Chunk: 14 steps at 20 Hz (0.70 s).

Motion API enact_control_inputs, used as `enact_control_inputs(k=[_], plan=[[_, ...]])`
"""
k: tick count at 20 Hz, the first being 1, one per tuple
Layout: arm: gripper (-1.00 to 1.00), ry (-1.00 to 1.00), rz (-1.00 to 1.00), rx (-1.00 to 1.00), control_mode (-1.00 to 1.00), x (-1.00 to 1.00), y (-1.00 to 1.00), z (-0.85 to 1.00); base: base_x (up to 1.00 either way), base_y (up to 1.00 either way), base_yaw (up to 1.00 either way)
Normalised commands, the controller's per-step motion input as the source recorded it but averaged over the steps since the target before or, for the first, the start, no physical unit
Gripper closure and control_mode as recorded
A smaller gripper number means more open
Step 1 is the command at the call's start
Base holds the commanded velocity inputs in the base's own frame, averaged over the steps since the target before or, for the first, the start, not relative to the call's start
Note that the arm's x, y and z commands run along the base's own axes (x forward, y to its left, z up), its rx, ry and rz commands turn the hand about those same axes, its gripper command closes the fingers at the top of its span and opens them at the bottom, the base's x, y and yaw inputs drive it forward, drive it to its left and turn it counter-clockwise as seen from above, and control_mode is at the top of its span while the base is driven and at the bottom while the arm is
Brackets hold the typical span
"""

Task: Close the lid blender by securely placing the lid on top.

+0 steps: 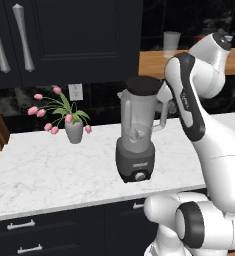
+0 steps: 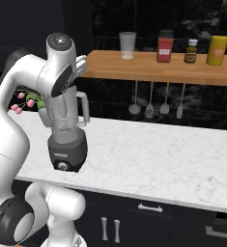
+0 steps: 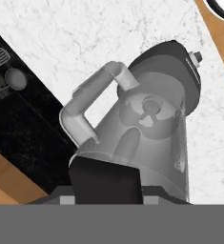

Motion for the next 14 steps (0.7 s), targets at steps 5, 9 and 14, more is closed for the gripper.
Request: enact_control_inputs(k=[5, 9, 14], plan=[[1.00, 0.00, -0.01, 0.00, -1.00, 0.25, 0.02, -0.12, 0.00, 0.00, 0.00], [1.00, 0.00, -0.01, 0.00, -1.00, 0.25, 0.00, -0.21, 0.00, 0.00, 0.00], [1.00, 0.00, -0.01, 0.00, -1.00, 0.26, 0.02, -0.21, 0.00, 0.00, 0.00]])
